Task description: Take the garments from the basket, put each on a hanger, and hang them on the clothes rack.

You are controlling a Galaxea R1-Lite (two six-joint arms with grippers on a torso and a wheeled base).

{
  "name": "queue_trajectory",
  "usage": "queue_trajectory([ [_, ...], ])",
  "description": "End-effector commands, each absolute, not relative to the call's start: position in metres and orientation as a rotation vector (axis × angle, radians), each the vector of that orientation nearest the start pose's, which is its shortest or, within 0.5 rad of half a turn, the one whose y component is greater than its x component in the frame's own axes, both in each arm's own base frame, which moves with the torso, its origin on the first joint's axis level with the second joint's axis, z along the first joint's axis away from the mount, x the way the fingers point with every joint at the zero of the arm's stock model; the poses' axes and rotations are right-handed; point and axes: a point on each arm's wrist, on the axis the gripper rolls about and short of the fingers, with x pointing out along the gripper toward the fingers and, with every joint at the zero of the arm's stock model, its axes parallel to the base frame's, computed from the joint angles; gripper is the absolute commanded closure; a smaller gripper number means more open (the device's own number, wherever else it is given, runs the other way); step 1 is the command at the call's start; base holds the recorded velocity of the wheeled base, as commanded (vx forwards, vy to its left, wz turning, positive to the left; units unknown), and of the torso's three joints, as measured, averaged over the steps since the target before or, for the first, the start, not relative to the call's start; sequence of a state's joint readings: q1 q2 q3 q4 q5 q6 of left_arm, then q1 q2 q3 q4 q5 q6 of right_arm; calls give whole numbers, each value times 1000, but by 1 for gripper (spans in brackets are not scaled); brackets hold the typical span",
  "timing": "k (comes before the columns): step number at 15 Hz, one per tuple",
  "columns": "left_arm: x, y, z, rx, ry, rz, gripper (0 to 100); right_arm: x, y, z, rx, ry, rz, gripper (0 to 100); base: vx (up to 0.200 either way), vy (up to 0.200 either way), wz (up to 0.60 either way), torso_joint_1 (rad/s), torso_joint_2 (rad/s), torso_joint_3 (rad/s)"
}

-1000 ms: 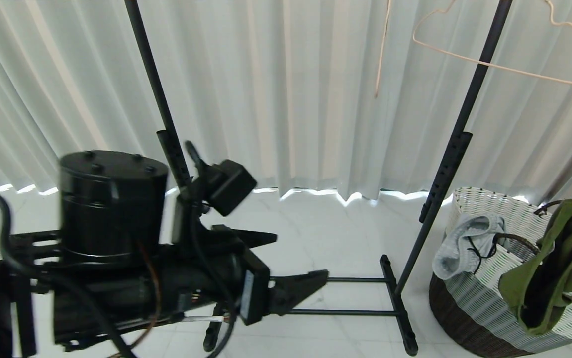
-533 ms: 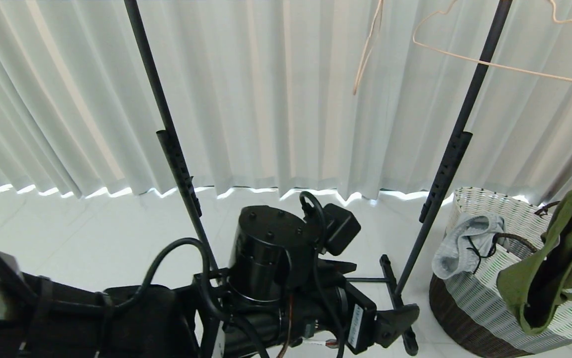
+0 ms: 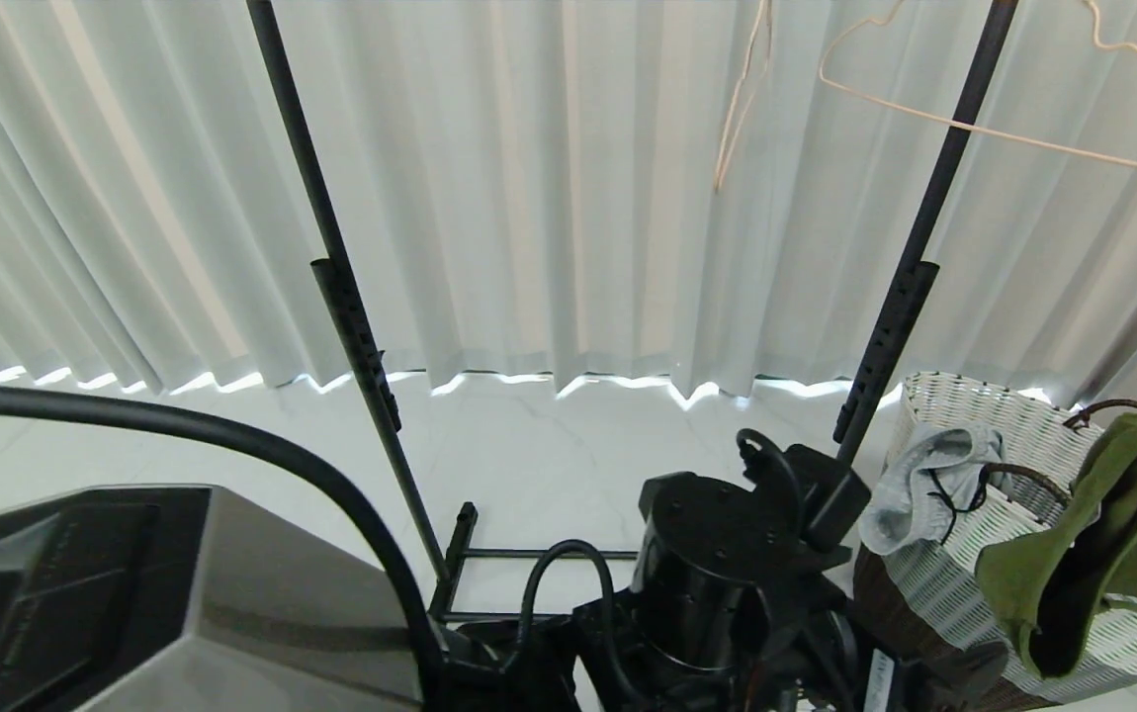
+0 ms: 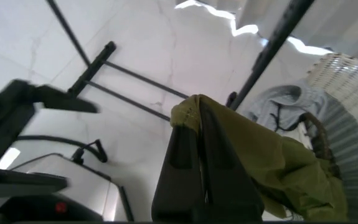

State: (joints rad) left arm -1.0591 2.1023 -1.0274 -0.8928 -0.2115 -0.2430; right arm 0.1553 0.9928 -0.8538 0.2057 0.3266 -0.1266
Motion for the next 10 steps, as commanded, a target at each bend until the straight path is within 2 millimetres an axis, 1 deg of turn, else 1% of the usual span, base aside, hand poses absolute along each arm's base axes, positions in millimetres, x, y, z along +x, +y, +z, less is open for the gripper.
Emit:
queue_trajectory([
  [1, 195, -387, 113, -139, 297, -1276, 0, 108, 29, 266, -99, 311, 534, 100, 0, 0, 0, 0, 0, 0],
  [3, 199, -403, 111, -150, 272, -1289, 0, 108, 30, 267, -100, 308, 549, 100, 0, 0, 0, 0, 0, 0],
  [5, 205, -414, 100, -150, 269, -1291, 0, 107, 31, 267, -99, 300, 562, 100, 0, 0, 0, 0, 0, 0],
  [10, 223, -432, 74, -146, 269, -1275, 0, 104, 34, 271, -80, 276, 586, 100, 0, 0, 0, 0, 0, 0],
])
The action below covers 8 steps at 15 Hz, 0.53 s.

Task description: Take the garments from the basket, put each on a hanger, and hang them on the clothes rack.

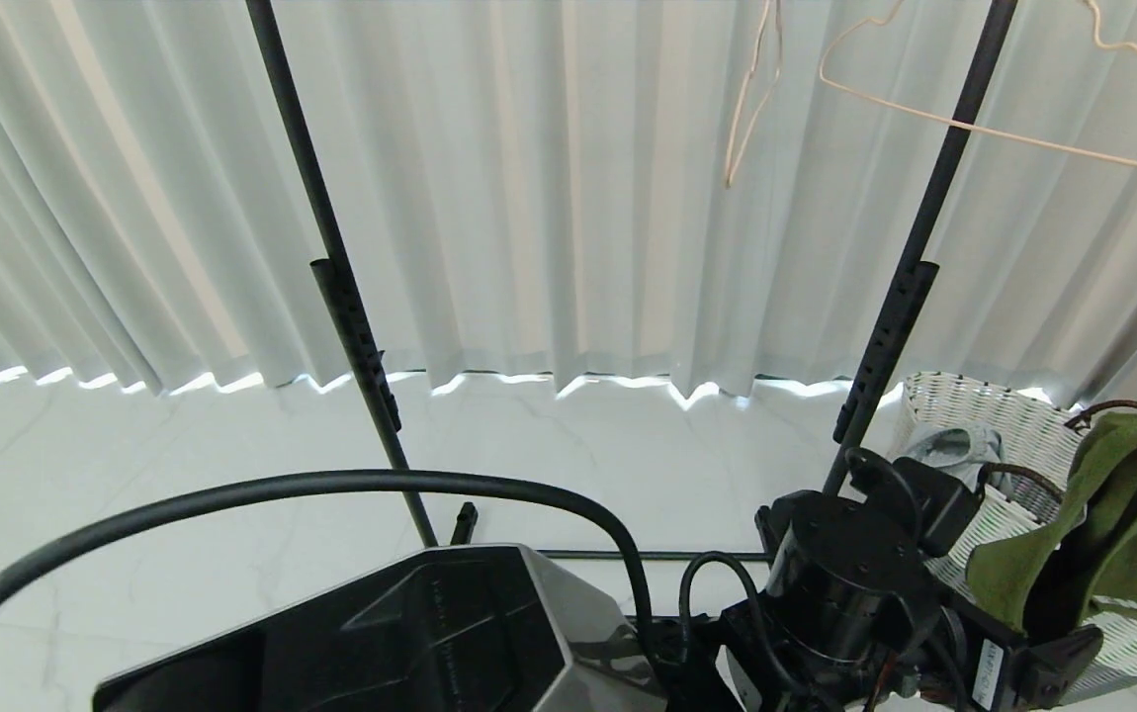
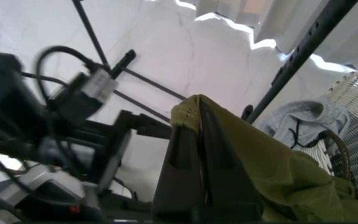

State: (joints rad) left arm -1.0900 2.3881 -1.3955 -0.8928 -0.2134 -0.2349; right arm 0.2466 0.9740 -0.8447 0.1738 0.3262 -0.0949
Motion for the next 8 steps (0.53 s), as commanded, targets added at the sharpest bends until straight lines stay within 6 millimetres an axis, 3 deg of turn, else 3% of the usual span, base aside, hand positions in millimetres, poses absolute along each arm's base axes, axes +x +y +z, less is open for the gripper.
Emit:
queue_trajectory([
  [1, 229, -434, 70, -144, 264, -1266, 0, 103, 35, 271, -81, 272, 594, 100, 0, 0, 0, 0, 0, 0],
  [8, 242, -442, 44, -105, 258, -1252, 0, 94, 41, 272, -68, 265, 669, 100, 0, 0, 0, 0, 0, 0],
])
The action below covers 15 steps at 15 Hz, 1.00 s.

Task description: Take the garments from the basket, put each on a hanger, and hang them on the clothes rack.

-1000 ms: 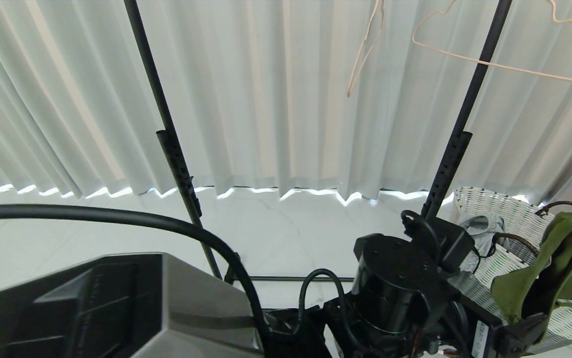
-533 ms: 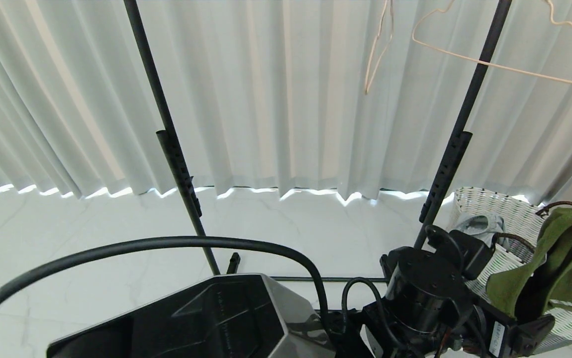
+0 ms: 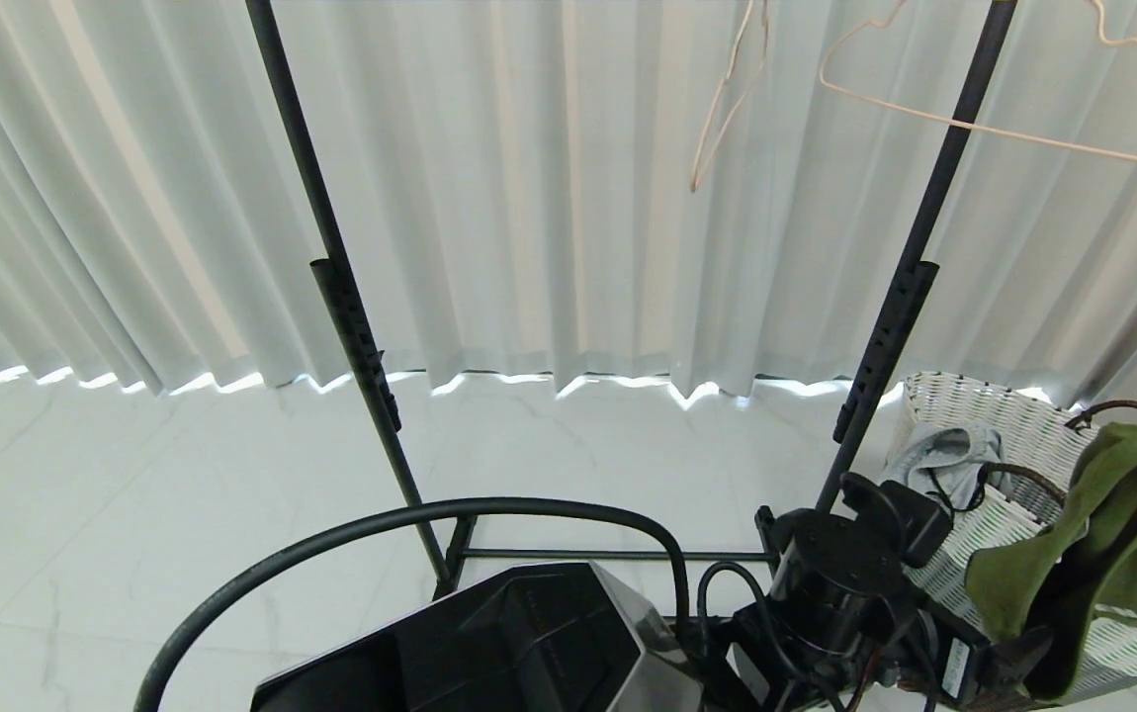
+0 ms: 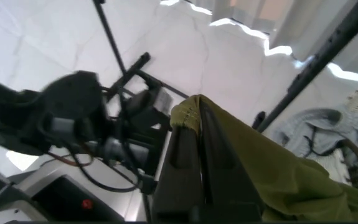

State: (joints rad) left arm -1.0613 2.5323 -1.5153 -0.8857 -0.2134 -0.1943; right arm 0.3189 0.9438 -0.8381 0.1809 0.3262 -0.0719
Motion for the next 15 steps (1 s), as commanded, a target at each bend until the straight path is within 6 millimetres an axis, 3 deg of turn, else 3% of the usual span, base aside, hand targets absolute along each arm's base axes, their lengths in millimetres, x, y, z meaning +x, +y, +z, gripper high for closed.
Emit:
queue_trajectory([
  [1, 242, -442, 45, -105, 258, -1252, 0, 94, 43, 272, -62, 265, 689, 100, 0, 0, 0, 0, 0, 0],
  [6, 242, -441, 44, -92, 247, -1253, 0, 93, 44, 273, -62, 259, 703, 100, 0, 0, 0, 0, 0, 0],
  [7, 242, -441, 42, -83, 244, -1254, 100, 93, 44, 273, -62, 259, 701, 100, 0, 0, 0, 0, 0, 0],
  [14, 251, -435, 34, -29, 225, -1226, 100, 93, 43, 276, -50, 239, 685, 100, 0, 0, 0, 0, 0, 0],
  [15, 255, -421, 40, -35, 183, -1156, 100, 94, 42, 279, -48, 225, 673, 100, 0, 0, 0, 0, 0, 0],
])
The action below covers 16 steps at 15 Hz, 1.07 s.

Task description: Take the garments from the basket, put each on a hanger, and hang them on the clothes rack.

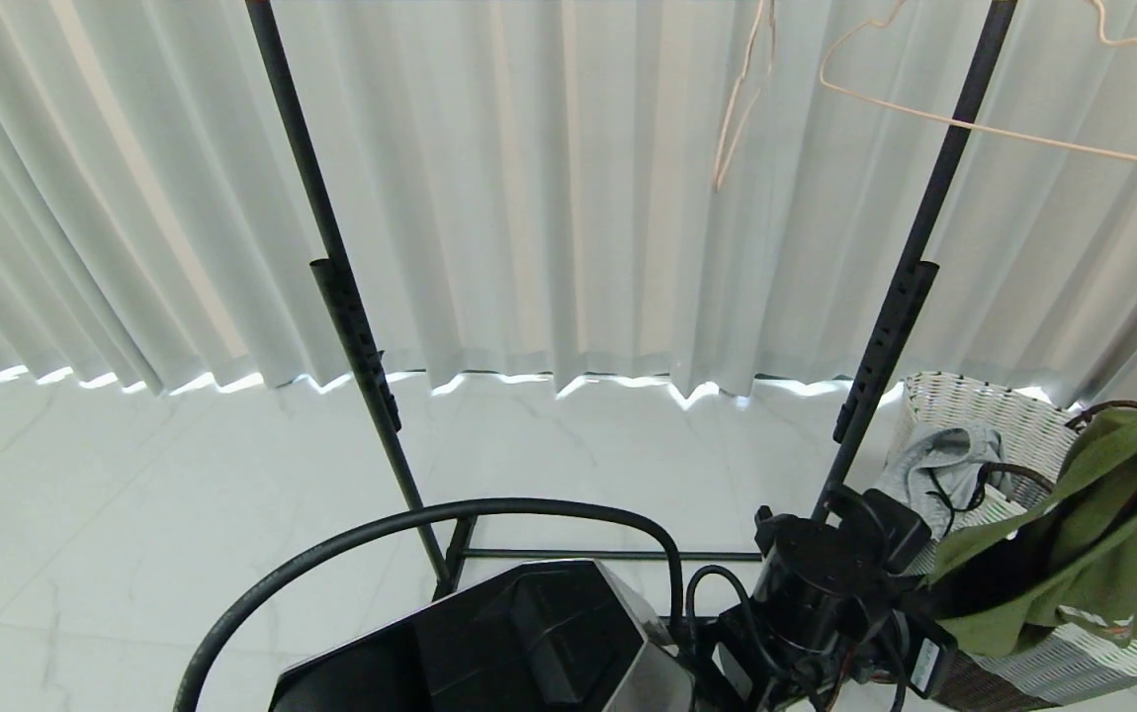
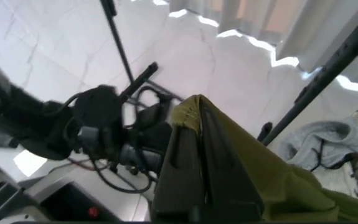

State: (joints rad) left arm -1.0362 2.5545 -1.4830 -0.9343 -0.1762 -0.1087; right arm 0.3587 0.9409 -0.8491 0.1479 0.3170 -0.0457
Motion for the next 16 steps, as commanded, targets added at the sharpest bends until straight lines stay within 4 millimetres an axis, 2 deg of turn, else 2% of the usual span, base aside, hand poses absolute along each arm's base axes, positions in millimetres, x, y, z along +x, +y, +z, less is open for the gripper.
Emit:
queue_trajectory([
  [1, 253, -400, 51, -51, 143, -1130, 100, 95, 42, 282, -47, 208, 667, 100, 0, 0, 0, 0, 0, 0],
  [4, 244, -347, 94, -83, 101, -1088, 100, 101, 43, 286, -45, 166, 663, 100, 0, 0, 0, 0, 0, 0],
  [5, 237, -324, 120, -99, 72, -1072, 100, 102, 44, 287, -45, 153, 668, 100, 0, 0, 0, 0, 0, 0],
  [6, 233, -313, 131, -104, 61, -1063, 100, 103, 44, 288, -45, 146, 673, 100, 0, 0, 0, 0, 0, 0],
  [7, 225, -294, 145, -108, 50, -1052, 100, 107, 46, 289, -44, 141, 691, 100, 0, 0, 0, 0, 0, 0],
  [9, 210, -267, 147, -81, 81, -1034, 100, 115, 50, 287, -42, 151, 709, 100, 0, 0, 0, 0, 0, 0],
  [10, 206, -260, 149, -67, 78, -1030, 100, 117, 51, 286, -42, 158, 712, 100, 0, 0, 0, 0, 0, 0],
  [12, 203, -232, 167, -17, 59, -981, 100, 126, 59, 285, -44, 155, 744, 100, 0, 0, 0, 0, 0, 0],
  [16, 216, -191, 205, 17, 63, -853, 100, 138, 69, 285, -15, 134, 770, 100, 0, 0, 0, 0, 0, 0],
])
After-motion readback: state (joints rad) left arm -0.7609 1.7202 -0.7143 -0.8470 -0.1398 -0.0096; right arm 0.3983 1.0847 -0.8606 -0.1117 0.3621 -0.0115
